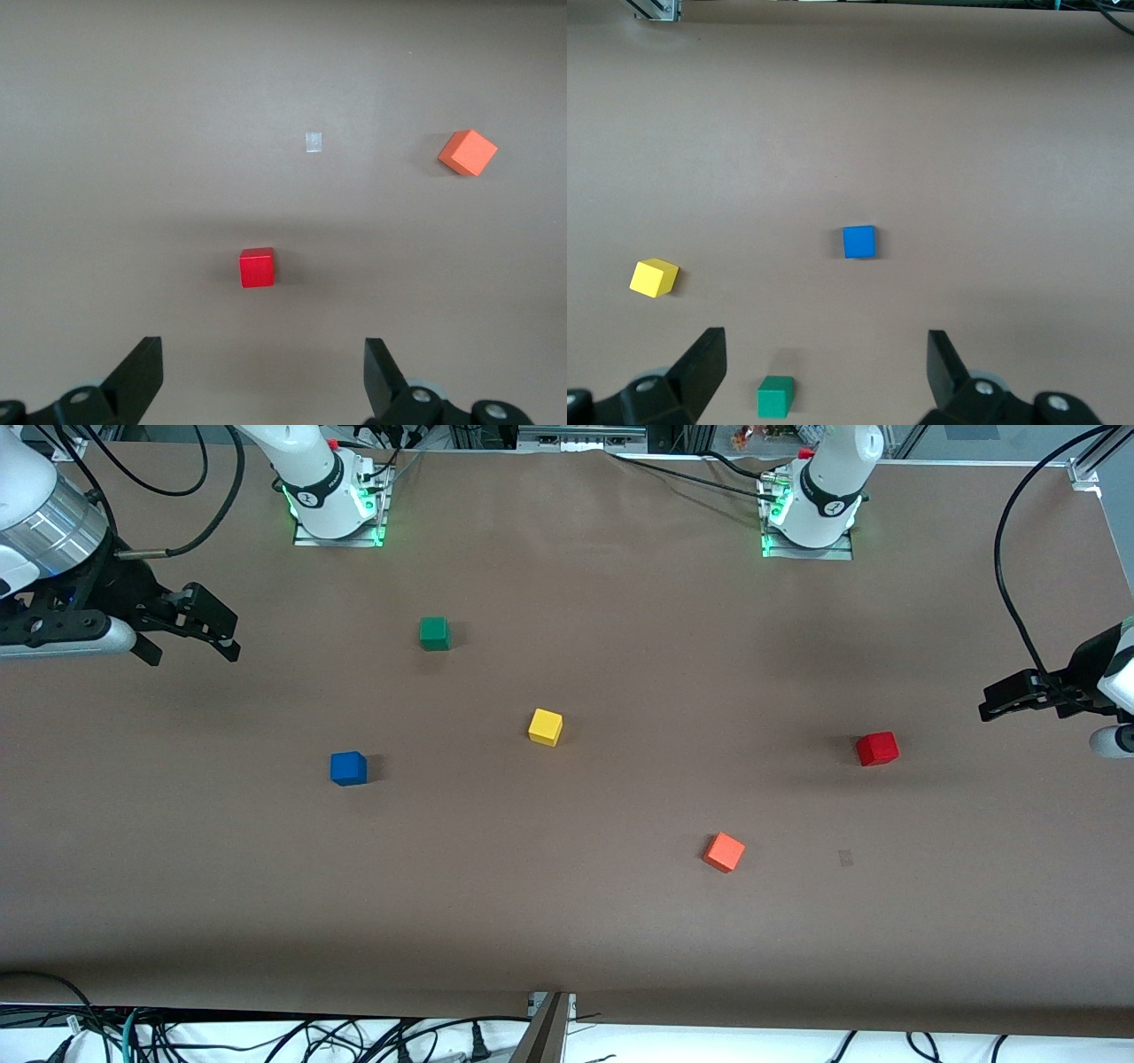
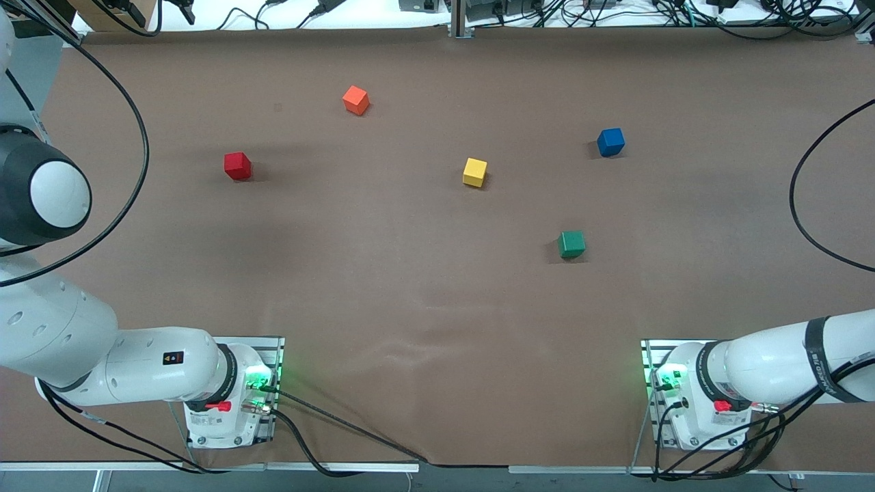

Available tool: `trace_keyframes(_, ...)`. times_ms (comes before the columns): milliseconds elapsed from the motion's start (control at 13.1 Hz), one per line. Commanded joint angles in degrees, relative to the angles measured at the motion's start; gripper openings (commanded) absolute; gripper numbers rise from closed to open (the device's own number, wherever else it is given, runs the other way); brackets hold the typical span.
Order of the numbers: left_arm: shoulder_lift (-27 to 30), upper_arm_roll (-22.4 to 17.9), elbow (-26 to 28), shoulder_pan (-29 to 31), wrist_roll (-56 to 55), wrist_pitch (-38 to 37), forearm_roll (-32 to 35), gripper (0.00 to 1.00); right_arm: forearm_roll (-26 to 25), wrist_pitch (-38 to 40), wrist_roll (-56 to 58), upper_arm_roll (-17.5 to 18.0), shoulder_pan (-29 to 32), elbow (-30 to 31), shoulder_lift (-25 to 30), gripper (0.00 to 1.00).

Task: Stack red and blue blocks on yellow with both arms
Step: 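Move the left gripper toward the red cube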

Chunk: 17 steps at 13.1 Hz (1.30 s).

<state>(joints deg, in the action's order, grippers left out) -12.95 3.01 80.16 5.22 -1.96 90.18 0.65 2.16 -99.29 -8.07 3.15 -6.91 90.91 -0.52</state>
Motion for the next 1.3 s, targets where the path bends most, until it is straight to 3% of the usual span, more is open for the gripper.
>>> trace_keyframes(0, -1.03, -0.02, -1.76, 0.14, 1.08, -0.98, 0.93, 1.00, 0.30, 0.06, -0.19, 0.28, 0.58, -1.26, -0.53, 1.00)
trace_keyframes(613, -2.96, -0.19, -1.15, 3.66, 1.43, -0.89, 0.85, 1.00, 0.12, -2.05, -0.19, 0.28, 1.81, -1.35, -1.15, 1.00)
trace_keyframes(920, -6.99, -0.19, -0.70, 3.66, 1.26, -0.27, 1.55, 1.00, 0.12, -2.23, -0.19, 0.28, 2.16, -1.35, -1.59, 1.00)
trace_keyframes(1226, -9.37, -0.28, 3.58, 4.62, 1.43, 5.86, 1.64, 1.00, 0.21, -2.23, -0.19, 0.28, 2.34, -1.26, -1.76, 1.00)
